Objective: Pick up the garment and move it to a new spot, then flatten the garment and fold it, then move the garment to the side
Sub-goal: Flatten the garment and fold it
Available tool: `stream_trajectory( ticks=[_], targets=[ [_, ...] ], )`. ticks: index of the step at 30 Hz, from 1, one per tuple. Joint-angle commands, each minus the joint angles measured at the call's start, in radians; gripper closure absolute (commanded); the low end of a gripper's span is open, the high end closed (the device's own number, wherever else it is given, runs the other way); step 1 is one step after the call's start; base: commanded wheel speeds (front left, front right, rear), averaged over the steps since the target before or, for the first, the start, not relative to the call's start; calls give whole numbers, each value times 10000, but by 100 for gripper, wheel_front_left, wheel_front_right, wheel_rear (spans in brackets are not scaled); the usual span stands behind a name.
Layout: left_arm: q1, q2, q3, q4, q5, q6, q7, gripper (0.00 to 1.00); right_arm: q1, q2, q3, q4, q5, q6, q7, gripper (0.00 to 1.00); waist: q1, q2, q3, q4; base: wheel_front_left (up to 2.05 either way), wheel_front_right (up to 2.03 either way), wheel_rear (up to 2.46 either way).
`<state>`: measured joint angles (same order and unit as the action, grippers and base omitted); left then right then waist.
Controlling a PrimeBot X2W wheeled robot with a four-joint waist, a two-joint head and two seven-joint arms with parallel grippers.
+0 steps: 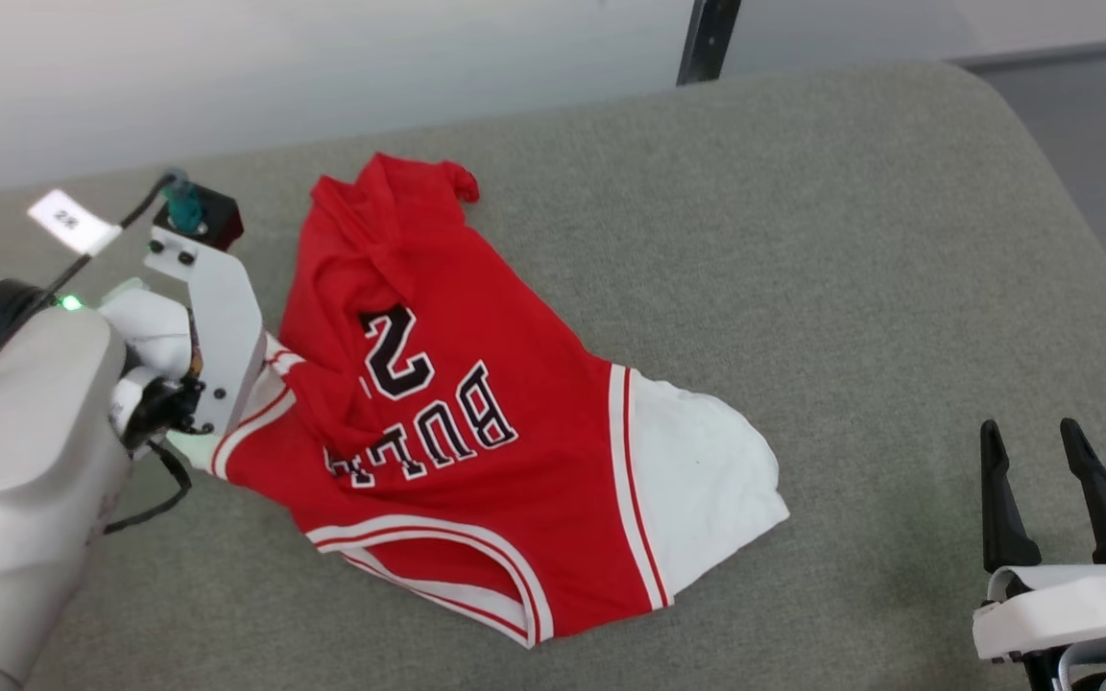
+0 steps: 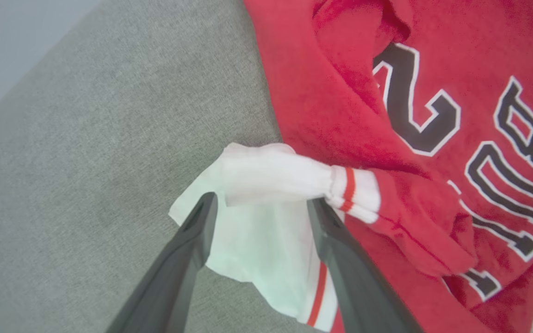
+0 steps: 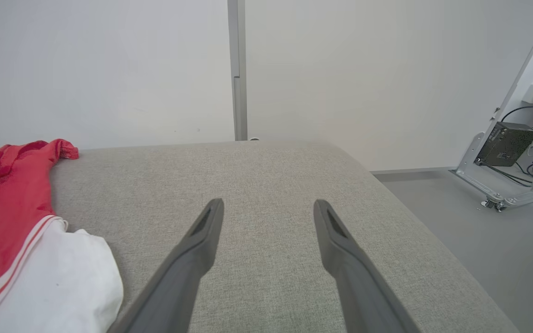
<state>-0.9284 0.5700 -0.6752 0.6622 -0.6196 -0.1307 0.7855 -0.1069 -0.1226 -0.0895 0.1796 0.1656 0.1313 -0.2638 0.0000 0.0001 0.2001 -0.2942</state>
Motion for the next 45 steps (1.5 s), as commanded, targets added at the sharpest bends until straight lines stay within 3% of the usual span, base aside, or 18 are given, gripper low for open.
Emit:
stream_trajectory(
  ticks=[1, 14, 22, 35, 45],
  targets=[
    [-21, 23, 11, 40, -108, 10, -146, 0, 144, -27, 15, 9, -97, -11, -9, 0, 0, -1, -360, 168, 0, 0, 0],
    [1468, 240, 558, -312, -825, 46, -2945, 0, 838, -86, 10, -333, -235, -11, -9, 0, 0, -1, -1632, 788, 0, 0, 0],
    [2555, 603, 808, -990, -1019, 29, -4434, 0, 1307, -10, -411, -1428, -488, -11, -9, 0, 0, -1, -1783, 933, 0, 0, 0],
    [2822, 1552, 1135, -1635, -1345, 311, -4035, 0, 1180, 175, -770, -2467, -530, -11, -9, 0, 0, -1, -885, 2, 0, 0, 0],
    [2133, 2101, 884, -1398, -1656, 350, -1839, 0, 884, 238, -655, -2447, -417, -11, -9, 0, 0, -1, -23, -593, 0, 0, 0]
  ],
)
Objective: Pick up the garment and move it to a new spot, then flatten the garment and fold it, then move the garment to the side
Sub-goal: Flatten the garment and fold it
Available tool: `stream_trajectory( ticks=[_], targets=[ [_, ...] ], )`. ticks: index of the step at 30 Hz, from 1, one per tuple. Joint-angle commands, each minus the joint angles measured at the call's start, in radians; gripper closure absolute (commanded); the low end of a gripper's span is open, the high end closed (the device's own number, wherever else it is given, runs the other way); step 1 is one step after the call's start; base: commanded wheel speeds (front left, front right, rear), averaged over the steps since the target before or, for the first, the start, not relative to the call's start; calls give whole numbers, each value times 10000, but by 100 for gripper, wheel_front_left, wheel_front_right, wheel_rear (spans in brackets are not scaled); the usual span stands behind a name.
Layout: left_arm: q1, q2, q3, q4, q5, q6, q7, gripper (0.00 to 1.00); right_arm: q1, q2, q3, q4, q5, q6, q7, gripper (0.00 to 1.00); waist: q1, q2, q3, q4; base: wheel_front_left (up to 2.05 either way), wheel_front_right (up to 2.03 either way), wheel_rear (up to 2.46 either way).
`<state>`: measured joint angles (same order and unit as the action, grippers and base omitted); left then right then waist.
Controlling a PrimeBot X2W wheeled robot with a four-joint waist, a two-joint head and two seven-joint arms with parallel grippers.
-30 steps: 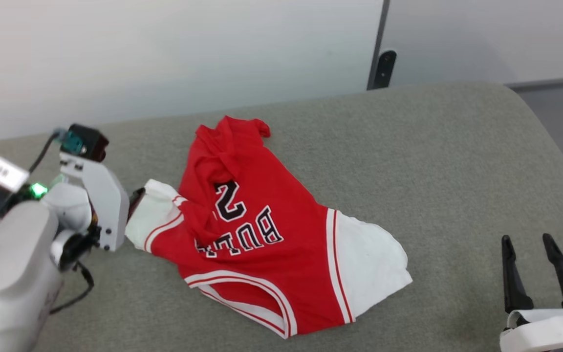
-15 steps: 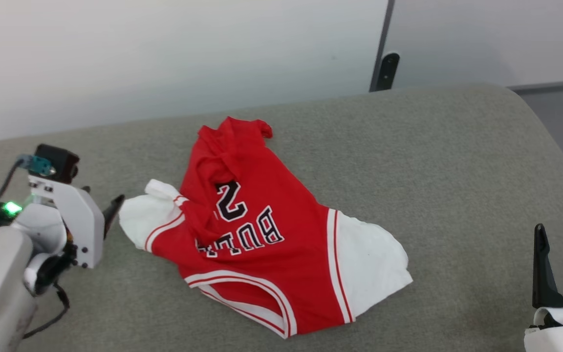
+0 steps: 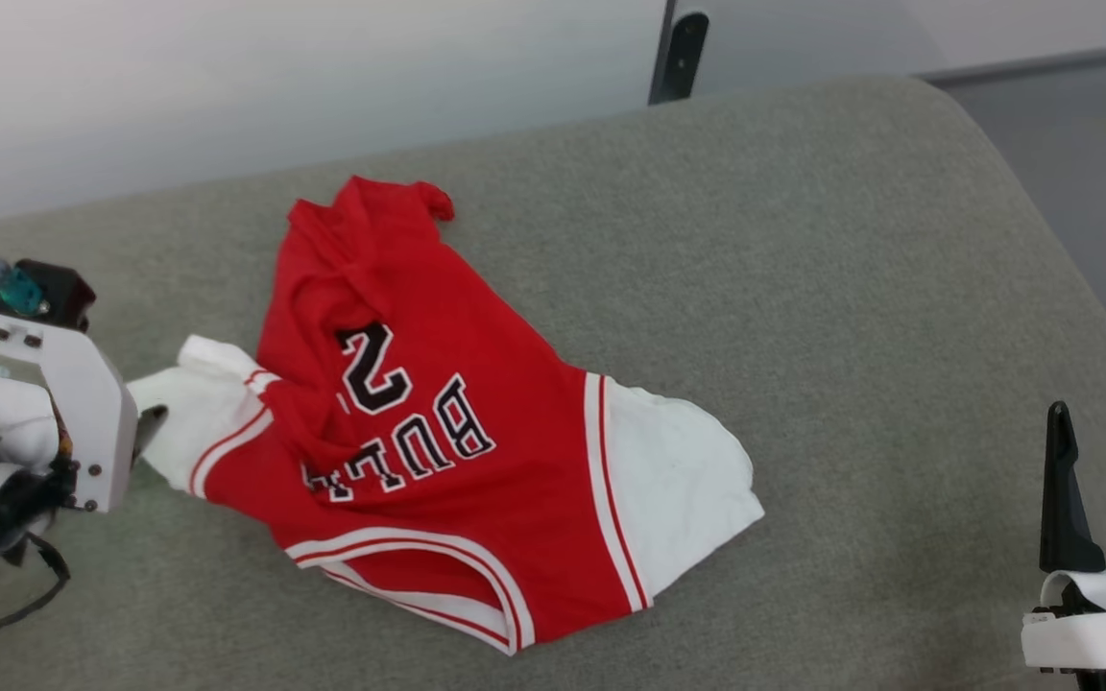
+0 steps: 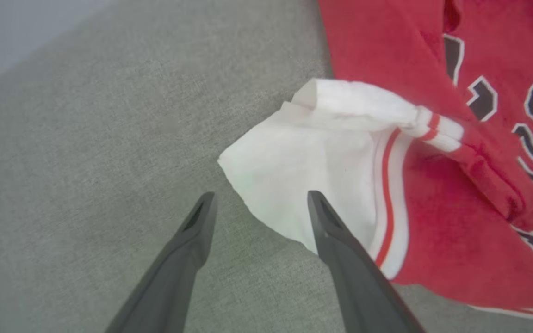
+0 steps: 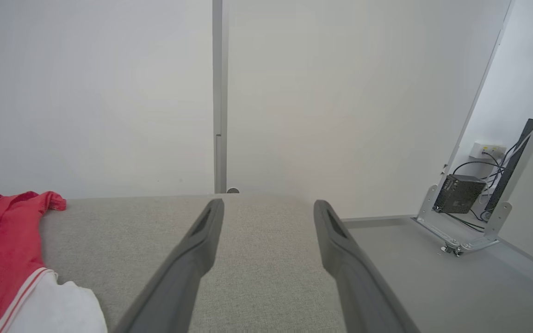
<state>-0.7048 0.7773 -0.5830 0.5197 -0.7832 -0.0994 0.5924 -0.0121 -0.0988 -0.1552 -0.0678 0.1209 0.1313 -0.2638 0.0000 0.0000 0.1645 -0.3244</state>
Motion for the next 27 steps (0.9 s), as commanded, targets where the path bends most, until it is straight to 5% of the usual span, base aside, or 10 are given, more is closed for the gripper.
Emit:
stream_trajectory(
  ticks=[1, 17, 20, 23, 27],
  targets=[
    [-174, 27, -91, 70, -49, 56, 357, 0, -104, -2, 21, 60, 37, -11, -9, 0, 0, 0, 386, -324, 0, 0, 0],
    [-567, -274, -599, 929, -214, 697, 2643, 5, -401, -50, 173, 304, 144, -11, -9, 0, 0, 0, 720, -415, 0, 0, 0],
    [-515, -429, -549, 1015, -370, 870, 2776, 36, -404, -68, 188, 374, 158, -11, -9, 0, 0, 0, 746, -383, 0, 0, 0],
    [-399, -605, -487, 1131, -587, 1037, 2920, 91, -384, -109, 291, 506, 199, -11, -9, 0, 0, 0, 762, -356, 0, 0, 0],
    [-396, -754, -442, 1157, -735, 1188, 3062, 100, -455, -166, 421, 619, 215, -11, -9, 0, 0, 0, 762, -324, 0, 0, 0]
  ],
)
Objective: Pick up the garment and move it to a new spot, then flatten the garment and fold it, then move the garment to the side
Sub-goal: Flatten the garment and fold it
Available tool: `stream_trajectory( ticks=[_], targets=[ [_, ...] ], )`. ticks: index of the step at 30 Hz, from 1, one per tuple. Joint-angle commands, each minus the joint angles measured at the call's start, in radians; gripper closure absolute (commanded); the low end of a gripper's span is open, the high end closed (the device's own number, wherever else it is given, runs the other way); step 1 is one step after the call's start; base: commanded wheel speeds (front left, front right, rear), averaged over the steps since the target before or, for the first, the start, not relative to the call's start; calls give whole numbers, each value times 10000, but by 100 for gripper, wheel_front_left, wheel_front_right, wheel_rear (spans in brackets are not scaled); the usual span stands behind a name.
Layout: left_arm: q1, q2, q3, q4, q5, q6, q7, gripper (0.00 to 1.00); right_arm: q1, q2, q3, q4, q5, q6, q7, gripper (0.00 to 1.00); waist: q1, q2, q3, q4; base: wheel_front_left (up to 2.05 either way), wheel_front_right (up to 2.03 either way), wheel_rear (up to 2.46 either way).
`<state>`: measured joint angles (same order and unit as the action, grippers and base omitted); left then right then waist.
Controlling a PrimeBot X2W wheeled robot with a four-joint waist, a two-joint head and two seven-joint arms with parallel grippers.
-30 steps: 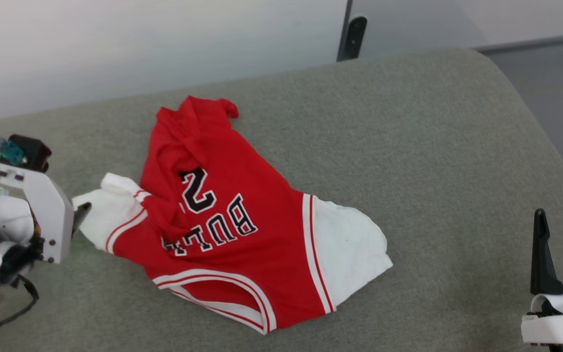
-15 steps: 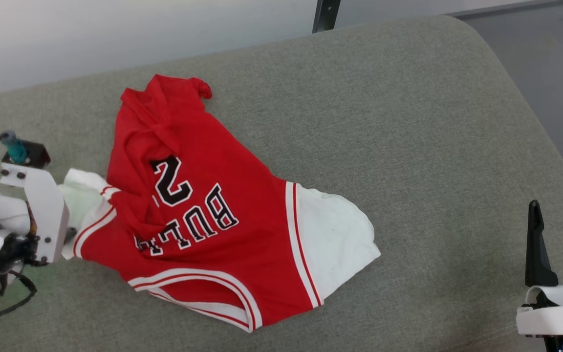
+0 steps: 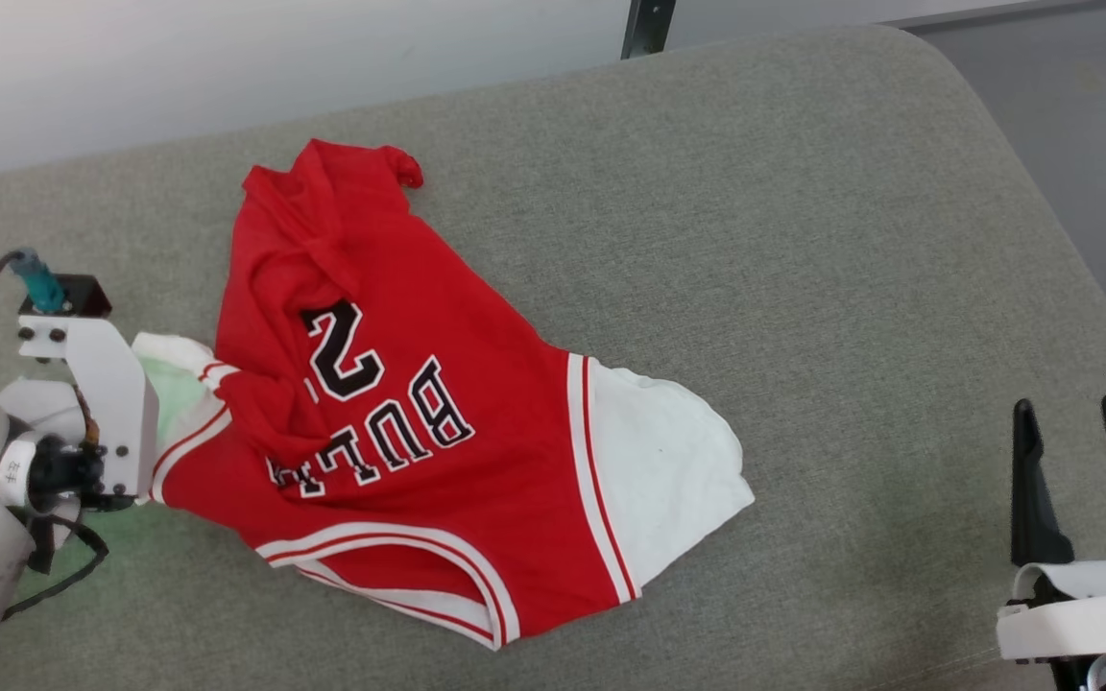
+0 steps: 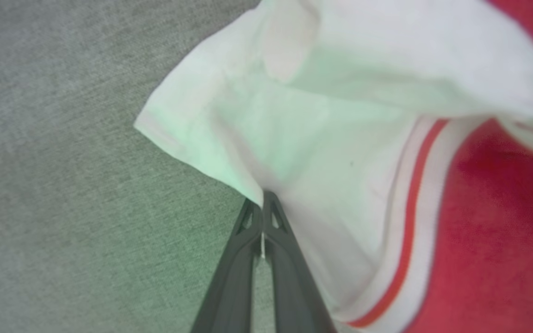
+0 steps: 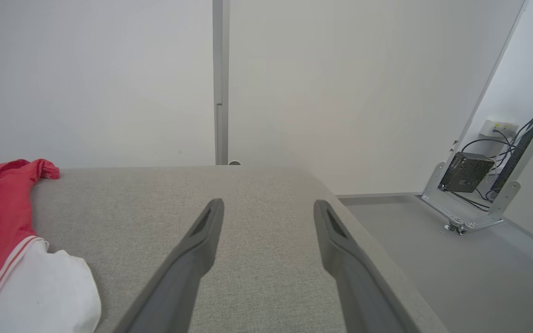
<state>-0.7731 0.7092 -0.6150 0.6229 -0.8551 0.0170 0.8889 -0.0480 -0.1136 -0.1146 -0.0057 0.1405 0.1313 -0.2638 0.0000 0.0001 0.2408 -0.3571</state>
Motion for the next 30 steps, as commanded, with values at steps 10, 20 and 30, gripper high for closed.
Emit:
stream_trajectory(
  ticks=[10, 20, 30],
  targets=[
    [-147, 184, -212, -239, 376, 306, 6, 100, -418, -1075, 2048, 1214, 1360, -11, 132, 0, 0, -1, -73, 304, 0, 0, 0],
    [-376, -96, -383, -531, 512, 370, -95, 100, -1816, -2517, 5611, 1559, 3897, -10, 2495, 0, 0, -1, 57, 909, 0, 0, 0],
    [-714, -561, -548, -525, 613, 301, -256, 100, -2936, -2984, 7364, 1966, 5287, -10, 5652, 0, 0, -1, 227, 1411, 0, 0, 0]
  ],
)
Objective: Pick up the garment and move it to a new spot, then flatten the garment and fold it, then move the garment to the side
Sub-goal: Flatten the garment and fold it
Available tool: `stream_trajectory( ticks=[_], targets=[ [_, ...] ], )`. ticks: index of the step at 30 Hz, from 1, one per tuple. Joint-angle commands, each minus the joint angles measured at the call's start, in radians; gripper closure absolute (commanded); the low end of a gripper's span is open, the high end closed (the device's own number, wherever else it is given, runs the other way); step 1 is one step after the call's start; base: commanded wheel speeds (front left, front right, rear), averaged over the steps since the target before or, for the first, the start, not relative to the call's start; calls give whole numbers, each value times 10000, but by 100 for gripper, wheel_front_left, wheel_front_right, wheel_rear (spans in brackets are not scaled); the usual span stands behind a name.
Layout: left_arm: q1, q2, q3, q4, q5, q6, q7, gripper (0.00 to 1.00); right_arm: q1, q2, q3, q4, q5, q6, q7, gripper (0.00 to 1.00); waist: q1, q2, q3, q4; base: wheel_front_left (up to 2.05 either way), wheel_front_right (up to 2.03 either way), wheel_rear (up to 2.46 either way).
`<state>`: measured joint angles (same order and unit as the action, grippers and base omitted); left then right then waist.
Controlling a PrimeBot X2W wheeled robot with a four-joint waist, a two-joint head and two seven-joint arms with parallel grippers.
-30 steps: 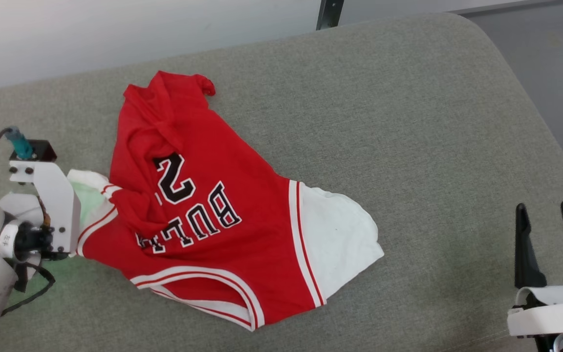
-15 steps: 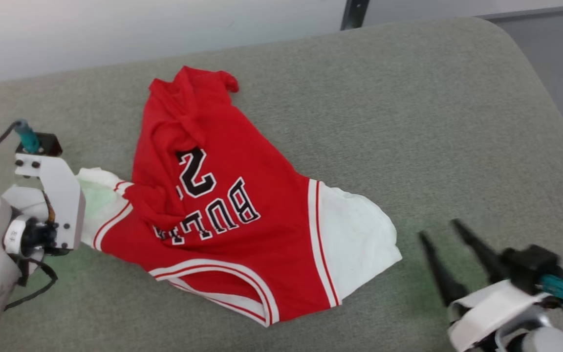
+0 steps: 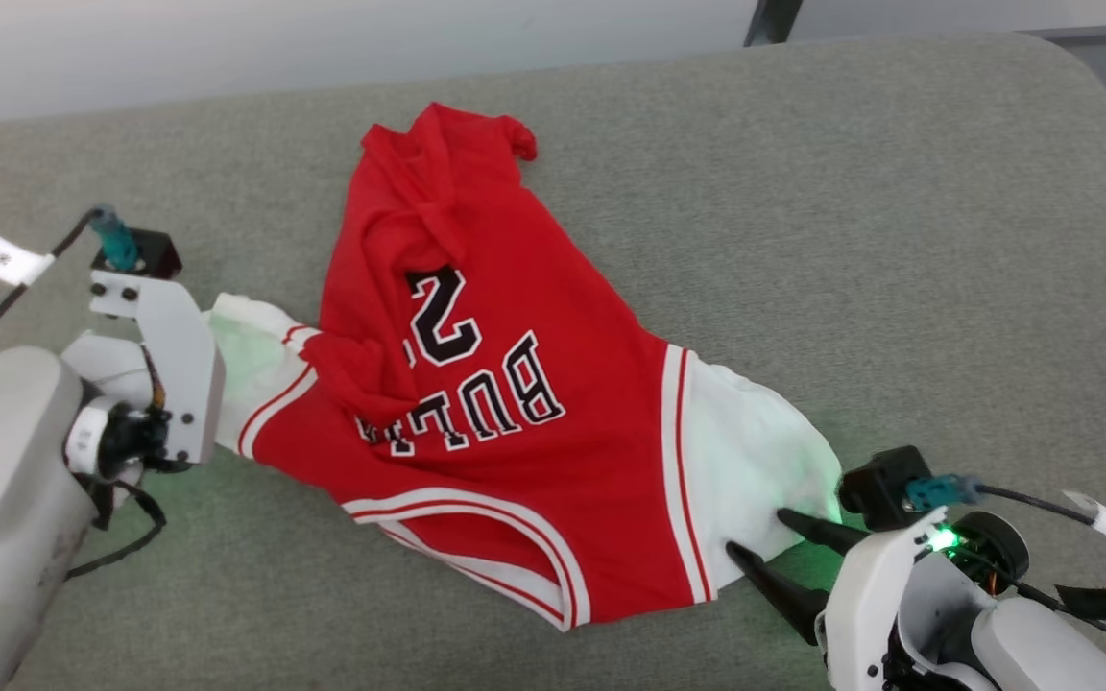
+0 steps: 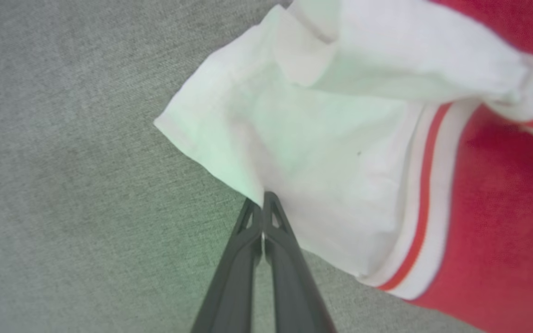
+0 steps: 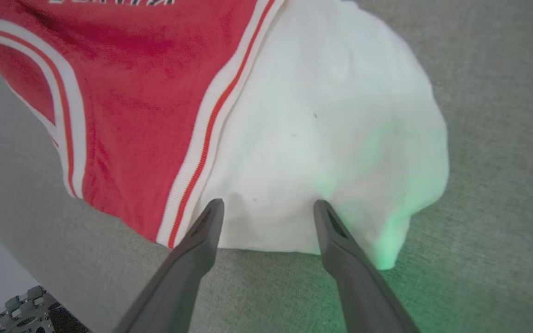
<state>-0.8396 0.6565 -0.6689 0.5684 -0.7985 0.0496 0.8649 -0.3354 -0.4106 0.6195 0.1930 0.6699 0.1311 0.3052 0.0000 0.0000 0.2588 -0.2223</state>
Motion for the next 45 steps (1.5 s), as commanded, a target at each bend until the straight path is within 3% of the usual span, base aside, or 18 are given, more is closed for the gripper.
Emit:
stream_trajectory(
  ticks=[1, 12, 14, 19, 27, 34, 40, 45],
  targets=[
    [-83, -78, -24, 25, 48, -30, -44, 100, -127, -4, 7, 80, -7, -8, 258, 0, 0, 0, 67, 105, 0, 0, 0],
    [-245, -434, -119, 355, 28, -162, -360, 100, -245, 717, 43, 572, -379, 3, 2793, 0, 0, 0, 178, 341, 0, 0, 0],
    [-216, -531, -149, 456, 3, -199, -426, 100, -253, 821, 2, 641, -502, 3, 3005, 100, 0, 0, 134, 380, 0, 0, 0],
    [-94, -716, -177, 712, -157, -355, -525, 100, -360, 908, -490, 521, -482, 14, 3382, 100, 0, 0, -119, 513, 0, 0, 0],
    [-519, -575, -55, 719, -177, -515, -681, 100, -1266, 392, -1855, -182, 368, 11, 4293, 100, 0, 0, -721, 775, 0, 0, 0],
    [-1262, -406, 43, 745, 20, -512, -781, 100, -2892, 23, -2688, -392, 941, 11, 5105, 100, 0, 0, -1216, 1029, 0, 0, 0],
    [-2286, -509, 40, 835, 302, -585, -906, 100, -4707, 153, -2901, 281, 1179, 11, 5311, 100, 0, 0, -1566, 1174, 0, 0, 0],
    [-3344, -674, 55, 1155, 615, -482, -1194, 100, -6404, 533, -2842, 1464, 1075, 11, 4801, 100, 0, 0, -1794, 1192, 0, 0, 0]
  ],
)
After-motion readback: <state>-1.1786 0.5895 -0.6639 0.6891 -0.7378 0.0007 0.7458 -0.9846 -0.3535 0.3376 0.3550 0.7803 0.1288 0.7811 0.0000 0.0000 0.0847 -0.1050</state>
